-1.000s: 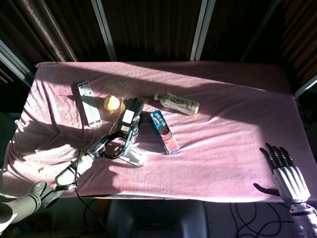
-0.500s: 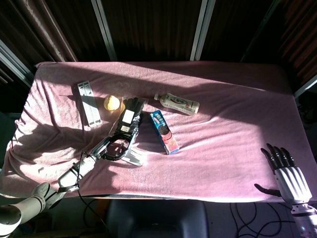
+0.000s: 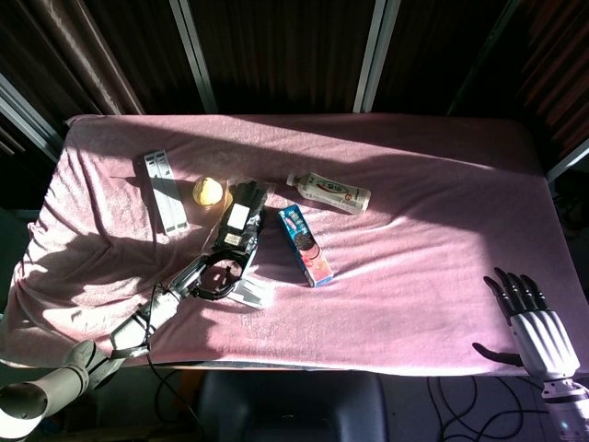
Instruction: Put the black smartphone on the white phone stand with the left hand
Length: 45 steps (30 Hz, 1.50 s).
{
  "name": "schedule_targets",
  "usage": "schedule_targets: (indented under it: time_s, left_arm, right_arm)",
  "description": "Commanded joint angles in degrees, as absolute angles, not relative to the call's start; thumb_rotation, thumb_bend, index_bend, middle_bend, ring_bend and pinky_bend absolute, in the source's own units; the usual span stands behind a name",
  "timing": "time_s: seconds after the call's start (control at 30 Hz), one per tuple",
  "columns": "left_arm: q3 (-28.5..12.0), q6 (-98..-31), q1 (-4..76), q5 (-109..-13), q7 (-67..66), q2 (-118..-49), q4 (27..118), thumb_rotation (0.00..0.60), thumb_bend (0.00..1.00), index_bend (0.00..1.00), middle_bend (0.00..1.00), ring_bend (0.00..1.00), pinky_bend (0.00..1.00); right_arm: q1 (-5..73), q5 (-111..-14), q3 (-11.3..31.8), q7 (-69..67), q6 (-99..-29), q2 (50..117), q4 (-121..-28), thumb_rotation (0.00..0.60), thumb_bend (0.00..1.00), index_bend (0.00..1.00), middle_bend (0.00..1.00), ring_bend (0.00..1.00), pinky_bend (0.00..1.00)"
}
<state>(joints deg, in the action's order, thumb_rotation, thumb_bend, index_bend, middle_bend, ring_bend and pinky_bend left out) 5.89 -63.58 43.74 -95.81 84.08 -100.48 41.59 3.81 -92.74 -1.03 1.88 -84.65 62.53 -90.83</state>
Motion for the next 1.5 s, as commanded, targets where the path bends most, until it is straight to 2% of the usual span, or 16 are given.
schedule_targets:
  time_s: [0.03, 0.2, 0.3, 0.5, 0.67, 0.8, 0.97, 1.1, 1.13, 1.3, 1.37, 1.5]
  left_arm:
    - [6.1, -63.5, 43.8, -95.9, 84.1, -100.6, 41.3, 0.600, 0.34, 0.35, 0.35, 0.09, 0.02]
    - [6.0, -63.8, 43.6, -95.6, 84.2, -101.1, 40.9, 0.600, 0.31, 0.26, 0.21, 0.01, 0.00]
    - [6.1, -64.0, 43.5, -95.6, 84.7, -101.0, 41.1, 0.600, 0.30, 0.20, 0.12, 0.00, 0.00]
    - [6.5, -63.9, 43.7, -96.0, 85.3, -100.4, 41.6, 0.600, 0.28, 0.08, 0.01, 0.00, 0.00]
    - [6.9, -64.2, 43.6, -96.2, 85.6, -100.0, 42.0, 0.600, 0.28, 0.01, 0.00, 0.00, 0.00]
    - [7.1, -65.7, 43.1, -96.5, 85.0, -98.9, 43.0, 0.600, 0.28, 0.00, 0.00, 0.00, 0.00]
    - [7.3, -70.3, 40.4, -96.8, 76.6, -96.1, 45.6, 0.600, 0.28, 0.00, 0.00, 0.00, 0.00]
    - [7.9, -74.0, 37.4, -96.7, 70.4, -91.8, 51.0, 0.600, 0.28, 0.00, 0.00, 0.00, 0.00]
    - [7.9, -74.8, 36.5, -96.4, 68.4, -90.8, 52.3, 0.600, 0.28, 0.00, 0.00, 0.00, 0.00]
    - [8.3, -78.7, 29.2, -93.1, 41.6, -83.5, 61.9, 0.600, 0.30, 0.00, 0.00, 0.00, 0.00]
    - [9.2, -78.9, 25.4, -89.9, 26.3, -78.6, 69.4, 0.600, 0.31, 0.00, 0.00, 0.00, 0.00]
    - [8.5, -79.9, 20.9, -83.0, 5.7, -73.3, 81.7, 0.600, 0.33, 0.00, 0.00, 0.00, 0.00]
  right_arm:
    - [3.8, -92.8, -1.1, 1.8, -84.6, 62.5, -90.9, 0.600, 0.12, 0.00, 0.00, 0.00, 0.00]
    - [3.8, -93.0, -1.1, 1.6, -84.7, 62.4, -90.9, 0.600, 0.12, 0.00, 0.00, 0.00, 0.00]
    - [3.9, -93.0, -1.2, 1.6, -84.5, 62.3, -90.9, 0.600, 0.12, 0.00, 0.00, 0.00, 0.00]
    - [3.9, -93.1, -1.2, 1.7, -84.5, 62.3, -91.0, 0.600, 0.12, 0.00, 0.00, 0.00, 0.00]
    - [3.8, -93.2, -1.2, 1.8, -84.6, 62.4, -91.0, 0.600, 0.12, 0.00, 0.00, 0.00, 0.00]
    - [3.8, -93.1, -1.2, 1.9, -84.6, 62.4, -90.9, 0.600, 0.12, 0.00, 0.00, 0.00, 0.00]
    - [3.8, -93.2, -1.2, 2.0, -84.7, 62.5, -90.9, 0.600, 0.12, 0.00, 0.00, 0.00, 0.00]
    - [3.8, -93.2, -1.2, 2.7, -84.6, 62.7, -91.0, 0.600, 0.12, 0.00, 0.00, 0.00, 0.00]
    - [3.8, -93.3, -1.2, 2.8, -84.6, 62.8, -91.1, 0.600, 0.12, 0.00, 0.00, 0.00, 0.00]
    - [3.7, -93.2, -1.2, 3.7, -84.7, 63.1, -91.2, 0.600, 0.12, 0.00, 0.00, 0.00, 0.00]
    - [3.7, -92.8, -1.0, 4.2, -84.6, 63.2, -91.3, 0.600, 0.12, 0.00, 0.00, 0.00, 0.00]
    - [3.7, -92.6, -0.9, 5.0, -84.5, 63.4, -91.4, 0.600, 0.12, 0.00, 0.00, 0.00, 0.00]
